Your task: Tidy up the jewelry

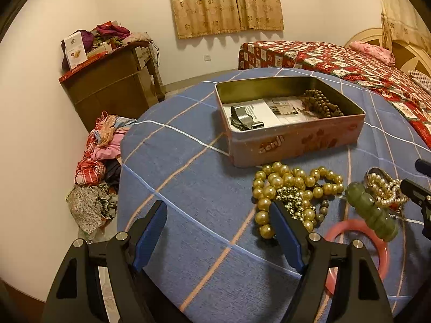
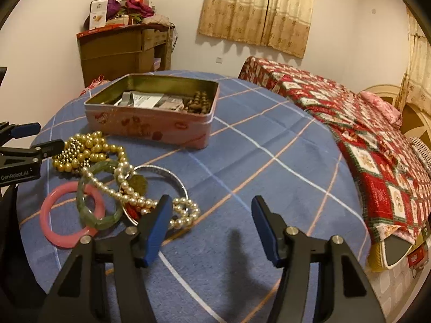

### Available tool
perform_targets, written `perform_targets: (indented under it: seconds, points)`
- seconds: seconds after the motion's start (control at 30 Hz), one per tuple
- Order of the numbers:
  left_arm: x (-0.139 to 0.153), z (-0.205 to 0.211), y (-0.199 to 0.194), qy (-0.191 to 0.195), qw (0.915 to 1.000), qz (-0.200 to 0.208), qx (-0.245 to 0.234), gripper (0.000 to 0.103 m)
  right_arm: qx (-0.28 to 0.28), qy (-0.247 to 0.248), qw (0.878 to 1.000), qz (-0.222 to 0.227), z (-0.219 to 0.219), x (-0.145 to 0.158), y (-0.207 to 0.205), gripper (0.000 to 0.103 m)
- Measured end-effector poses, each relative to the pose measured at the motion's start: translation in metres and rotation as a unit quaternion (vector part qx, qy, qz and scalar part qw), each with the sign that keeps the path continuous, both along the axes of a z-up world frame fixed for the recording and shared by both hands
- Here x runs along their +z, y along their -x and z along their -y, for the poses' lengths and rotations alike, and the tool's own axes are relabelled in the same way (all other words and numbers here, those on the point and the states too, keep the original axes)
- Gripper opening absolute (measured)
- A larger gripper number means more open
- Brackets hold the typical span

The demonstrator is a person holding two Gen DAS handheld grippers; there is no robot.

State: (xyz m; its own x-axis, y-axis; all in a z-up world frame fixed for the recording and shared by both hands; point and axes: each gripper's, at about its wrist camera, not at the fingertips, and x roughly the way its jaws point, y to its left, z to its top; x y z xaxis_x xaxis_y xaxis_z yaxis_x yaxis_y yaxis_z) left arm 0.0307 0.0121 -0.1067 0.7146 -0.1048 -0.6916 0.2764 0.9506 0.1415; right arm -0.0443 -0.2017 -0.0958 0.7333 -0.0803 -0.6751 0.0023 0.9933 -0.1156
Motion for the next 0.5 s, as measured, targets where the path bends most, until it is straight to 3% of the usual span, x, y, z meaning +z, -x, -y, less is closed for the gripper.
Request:
perform_targets:
  seconds: [0.3,0.5]
  points:
    - [0.014,-0.008,0.005,0.023,0.9996,0.015,0.004,0.078,0.032,-0.019,0.999,-0.013,-0.004,-0.009,0.003,0.018]
    - [0.015,0.003,0.012,0.027,0.9993,0.014,-0.021,0.078,0.035,-0.019,0.999,-0.008,-0.006,-0.008,0.006,0.011]
